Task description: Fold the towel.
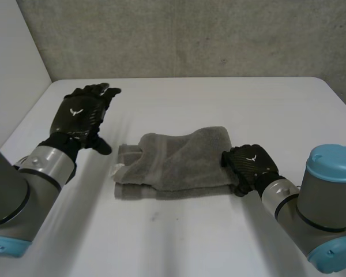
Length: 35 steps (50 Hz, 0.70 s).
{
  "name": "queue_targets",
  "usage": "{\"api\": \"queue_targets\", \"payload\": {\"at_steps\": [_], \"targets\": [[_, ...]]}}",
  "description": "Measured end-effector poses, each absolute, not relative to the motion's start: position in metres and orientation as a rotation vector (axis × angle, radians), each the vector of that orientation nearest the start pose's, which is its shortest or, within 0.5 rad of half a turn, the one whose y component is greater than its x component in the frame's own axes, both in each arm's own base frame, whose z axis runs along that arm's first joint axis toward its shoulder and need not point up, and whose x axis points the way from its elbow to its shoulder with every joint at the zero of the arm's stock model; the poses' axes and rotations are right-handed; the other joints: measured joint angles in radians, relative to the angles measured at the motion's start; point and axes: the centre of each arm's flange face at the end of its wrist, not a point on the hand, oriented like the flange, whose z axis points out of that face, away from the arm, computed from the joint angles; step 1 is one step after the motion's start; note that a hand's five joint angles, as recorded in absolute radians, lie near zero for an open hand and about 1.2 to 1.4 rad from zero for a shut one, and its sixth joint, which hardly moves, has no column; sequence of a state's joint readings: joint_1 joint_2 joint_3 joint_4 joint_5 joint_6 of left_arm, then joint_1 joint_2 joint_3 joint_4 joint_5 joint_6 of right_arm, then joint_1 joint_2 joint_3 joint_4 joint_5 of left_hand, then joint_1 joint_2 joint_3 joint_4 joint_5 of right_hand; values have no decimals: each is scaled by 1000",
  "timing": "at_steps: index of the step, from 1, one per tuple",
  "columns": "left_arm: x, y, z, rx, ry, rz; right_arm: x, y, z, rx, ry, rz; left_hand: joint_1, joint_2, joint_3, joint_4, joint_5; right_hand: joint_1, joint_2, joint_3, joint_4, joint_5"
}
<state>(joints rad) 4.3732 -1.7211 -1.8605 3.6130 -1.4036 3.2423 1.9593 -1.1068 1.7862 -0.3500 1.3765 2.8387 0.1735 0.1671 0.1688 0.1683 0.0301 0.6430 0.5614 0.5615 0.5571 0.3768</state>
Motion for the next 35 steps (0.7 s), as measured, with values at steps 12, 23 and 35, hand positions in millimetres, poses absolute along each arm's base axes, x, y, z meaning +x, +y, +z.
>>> {"api": "queue_targets", "payload": {"at_steps": [12,23,35], "targets": [[-287,-262,218,748,2513,-2443,263,-259,116,-938,2169,-1720,0,2,1,0,0,235,207,207,211,207],[-312,-281,188,721,2591,-2326,264,-260,119,-816,2166,-1686,0,2,1,0,0,87,84,84,89,100],[-324,-311,157,660,2610,-2203,265,-261,114,-711,2175,-1639,3,11,8,0,0,457,392,395,399,393]]}}
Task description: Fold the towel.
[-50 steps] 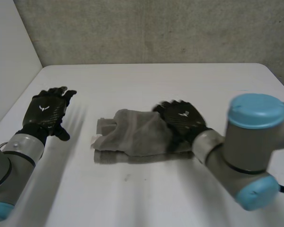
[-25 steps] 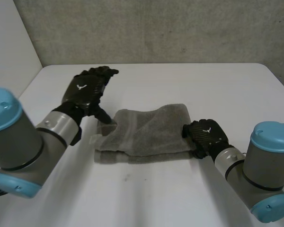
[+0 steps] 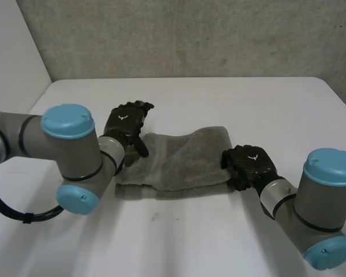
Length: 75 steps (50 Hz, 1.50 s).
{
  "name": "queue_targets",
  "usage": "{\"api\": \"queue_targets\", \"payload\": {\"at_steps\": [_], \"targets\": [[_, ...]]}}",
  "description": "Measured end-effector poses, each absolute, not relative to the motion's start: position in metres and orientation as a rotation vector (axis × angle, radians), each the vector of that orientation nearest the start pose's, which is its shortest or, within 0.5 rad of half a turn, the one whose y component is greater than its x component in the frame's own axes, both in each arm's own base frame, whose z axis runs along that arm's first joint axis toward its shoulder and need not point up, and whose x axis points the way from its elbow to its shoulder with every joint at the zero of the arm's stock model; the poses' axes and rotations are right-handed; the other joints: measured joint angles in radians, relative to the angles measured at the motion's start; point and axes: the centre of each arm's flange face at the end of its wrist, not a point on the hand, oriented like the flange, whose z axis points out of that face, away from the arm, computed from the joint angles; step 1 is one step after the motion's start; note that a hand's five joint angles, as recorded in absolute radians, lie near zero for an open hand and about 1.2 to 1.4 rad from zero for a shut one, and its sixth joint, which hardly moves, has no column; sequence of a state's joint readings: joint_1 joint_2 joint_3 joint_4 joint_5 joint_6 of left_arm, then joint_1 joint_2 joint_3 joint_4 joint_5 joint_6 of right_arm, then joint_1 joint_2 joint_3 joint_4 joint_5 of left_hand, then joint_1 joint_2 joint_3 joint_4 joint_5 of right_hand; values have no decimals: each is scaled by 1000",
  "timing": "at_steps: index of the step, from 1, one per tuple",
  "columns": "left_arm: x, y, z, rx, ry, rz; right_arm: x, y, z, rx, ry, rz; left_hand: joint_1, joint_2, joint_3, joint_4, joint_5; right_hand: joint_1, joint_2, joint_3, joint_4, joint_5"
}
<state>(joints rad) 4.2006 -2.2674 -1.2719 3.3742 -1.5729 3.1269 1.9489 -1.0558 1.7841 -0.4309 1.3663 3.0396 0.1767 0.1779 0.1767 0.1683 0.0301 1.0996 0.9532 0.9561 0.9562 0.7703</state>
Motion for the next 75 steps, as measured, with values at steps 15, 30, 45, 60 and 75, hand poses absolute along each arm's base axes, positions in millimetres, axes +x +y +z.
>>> {"api": "queue_targets", "payload": {"at_steps": [15,30,45,60,75], "targets": [[-308,-314,127,582,2547,-1969,258,-271,108,-714,2221,-1679,-2,1,2,12,0,277,247,257,259,251],[-307,-258,163,646,2541,-2013,248,-283,170,-955,2115,-2016,-3,-6,-3,5,0,283,250,258,260,257],[-259,-265,213,441,2427,-2122,389,-193,164,-1395,1535,-1737,-3,-10,-7,1,0,285,250,259,260,261],[-254,-274,223,396,2369,-2196,386,-175,161,-1500,1533,-1632,-3,-11,-7,1,0,-792,-669,-674,-668,-646],[-312,-259,226,476,2464,-2328,318,-248,217,-732,1915,-1635,-1,-7,-5,3,0,-915,-783,-786,-777,-741]]}}
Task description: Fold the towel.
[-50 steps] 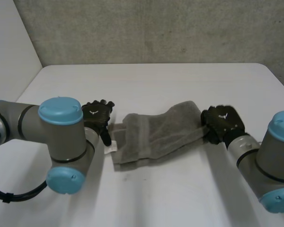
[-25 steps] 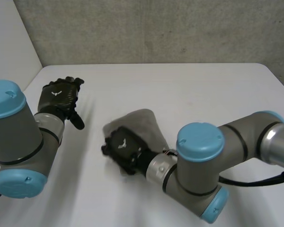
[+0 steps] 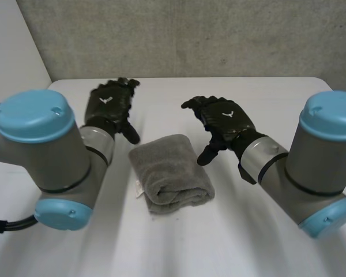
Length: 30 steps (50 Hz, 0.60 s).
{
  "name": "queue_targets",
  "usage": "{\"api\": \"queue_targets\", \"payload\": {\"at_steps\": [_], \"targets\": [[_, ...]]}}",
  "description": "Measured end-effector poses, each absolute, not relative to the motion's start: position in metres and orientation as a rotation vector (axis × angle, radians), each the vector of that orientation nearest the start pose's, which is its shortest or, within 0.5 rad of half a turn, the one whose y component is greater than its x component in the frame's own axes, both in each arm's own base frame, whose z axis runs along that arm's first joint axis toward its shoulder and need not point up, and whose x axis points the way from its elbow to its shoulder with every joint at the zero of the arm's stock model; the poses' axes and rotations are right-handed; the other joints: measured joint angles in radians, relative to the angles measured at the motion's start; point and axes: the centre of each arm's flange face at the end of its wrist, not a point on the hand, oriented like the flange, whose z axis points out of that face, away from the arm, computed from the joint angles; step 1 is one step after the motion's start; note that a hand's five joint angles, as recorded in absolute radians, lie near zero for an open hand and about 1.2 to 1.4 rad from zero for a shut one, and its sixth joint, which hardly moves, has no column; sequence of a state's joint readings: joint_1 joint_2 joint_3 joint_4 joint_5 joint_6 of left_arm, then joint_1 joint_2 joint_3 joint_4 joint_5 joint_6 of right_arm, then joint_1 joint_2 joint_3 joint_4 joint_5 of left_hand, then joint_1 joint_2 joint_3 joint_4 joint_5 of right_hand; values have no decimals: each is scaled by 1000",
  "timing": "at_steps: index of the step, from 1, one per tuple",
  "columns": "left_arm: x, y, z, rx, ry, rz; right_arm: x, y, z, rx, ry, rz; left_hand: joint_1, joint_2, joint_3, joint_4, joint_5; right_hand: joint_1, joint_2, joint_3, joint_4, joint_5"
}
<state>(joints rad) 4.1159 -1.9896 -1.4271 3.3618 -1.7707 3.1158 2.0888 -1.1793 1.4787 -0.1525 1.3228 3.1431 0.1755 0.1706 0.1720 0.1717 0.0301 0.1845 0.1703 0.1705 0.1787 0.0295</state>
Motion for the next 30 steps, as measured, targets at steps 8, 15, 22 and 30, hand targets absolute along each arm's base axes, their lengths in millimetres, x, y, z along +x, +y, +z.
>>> {"api": "queue_targets", "payload": {"at_steps": [8,15,22,30], "targets": [[-325,-234,196,494,2689,-2155,325,-258,204,-692,2021,-1383,1,5,0,1,0,-1,0,-4,-4,0],[-324,-223,172,416,2817,-2008,335,-269,185,-729,2078,-1243,1,7,5,5,0,-1,0,-4,-4,0],[-320,-218,146,393,2841,-1879,340,-279,161,-796,2132,-1195,1,7,5,5,0,-1,0,-4,-4,0],[-318,-218,118,427,2854,-1772,340,-286,139,-917,2181,-1218,1,7,5,5,0,-4,0,-4,-4,-3]]}}
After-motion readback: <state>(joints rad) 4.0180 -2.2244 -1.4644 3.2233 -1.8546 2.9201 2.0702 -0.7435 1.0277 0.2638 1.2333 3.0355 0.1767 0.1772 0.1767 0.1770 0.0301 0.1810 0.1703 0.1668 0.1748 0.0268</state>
